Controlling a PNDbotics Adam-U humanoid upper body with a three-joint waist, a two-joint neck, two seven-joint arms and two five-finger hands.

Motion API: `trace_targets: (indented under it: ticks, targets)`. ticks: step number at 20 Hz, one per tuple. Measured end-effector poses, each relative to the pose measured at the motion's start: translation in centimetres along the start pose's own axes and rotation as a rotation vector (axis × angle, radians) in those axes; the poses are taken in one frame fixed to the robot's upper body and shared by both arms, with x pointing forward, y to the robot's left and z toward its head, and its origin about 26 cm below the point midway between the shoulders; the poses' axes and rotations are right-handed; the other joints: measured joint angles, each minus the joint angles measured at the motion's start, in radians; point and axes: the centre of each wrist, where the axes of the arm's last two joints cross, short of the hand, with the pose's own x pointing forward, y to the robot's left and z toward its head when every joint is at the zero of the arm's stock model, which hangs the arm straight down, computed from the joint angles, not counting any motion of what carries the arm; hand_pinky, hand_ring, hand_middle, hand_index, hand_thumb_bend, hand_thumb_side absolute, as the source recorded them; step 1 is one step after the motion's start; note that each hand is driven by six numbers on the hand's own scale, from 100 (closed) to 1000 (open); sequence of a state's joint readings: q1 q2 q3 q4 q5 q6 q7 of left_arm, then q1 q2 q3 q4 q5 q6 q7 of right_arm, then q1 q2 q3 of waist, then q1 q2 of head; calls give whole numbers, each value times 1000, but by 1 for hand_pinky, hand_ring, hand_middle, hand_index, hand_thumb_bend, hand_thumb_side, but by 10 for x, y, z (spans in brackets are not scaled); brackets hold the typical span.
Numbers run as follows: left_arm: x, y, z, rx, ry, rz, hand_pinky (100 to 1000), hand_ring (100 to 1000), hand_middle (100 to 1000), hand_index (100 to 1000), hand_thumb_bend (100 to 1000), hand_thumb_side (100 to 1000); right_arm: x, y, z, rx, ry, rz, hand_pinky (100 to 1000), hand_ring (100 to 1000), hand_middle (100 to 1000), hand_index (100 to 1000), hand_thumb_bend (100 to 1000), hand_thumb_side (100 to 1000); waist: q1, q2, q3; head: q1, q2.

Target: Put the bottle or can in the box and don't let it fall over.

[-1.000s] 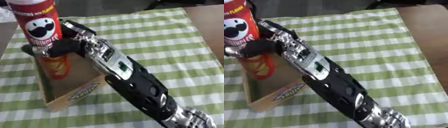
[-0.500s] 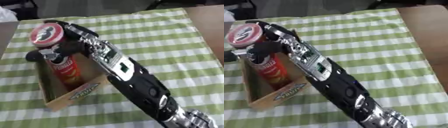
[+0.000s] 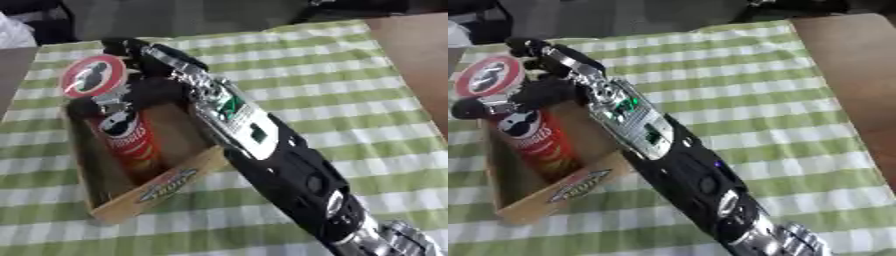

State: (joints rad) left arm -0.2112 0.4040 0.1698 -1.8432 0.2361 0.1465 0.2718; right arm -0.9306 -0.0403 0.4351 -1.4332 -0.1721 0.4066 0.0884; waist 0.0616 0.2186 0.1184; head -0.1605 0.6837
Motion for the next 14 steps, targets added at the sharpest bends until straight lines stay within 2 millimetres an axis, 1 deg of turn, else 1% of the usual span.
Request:
trace_targets:
  ticks: [7,10,14]
  targets:
    - [-1,3,1,5,4,-16,1000,747,806,792,535,100,15,-15,20,3,-38,10,1000,1000,966,1000,901,289,0,-9,-24,19,0]
    - [-1,5,1,7,2,-22,1000,746,806,792,531,100,22,-26,34,-18,-60,-1,1000,1000,966,1000,893,282,0,-15,-34,28,3]
    - [0,6,0,6,-2,-30,1000,745,805,790,528,100,29,-46,57,-83,-76,0,1000,1000,955,993,889,279,-3,-20,-50,43,16]
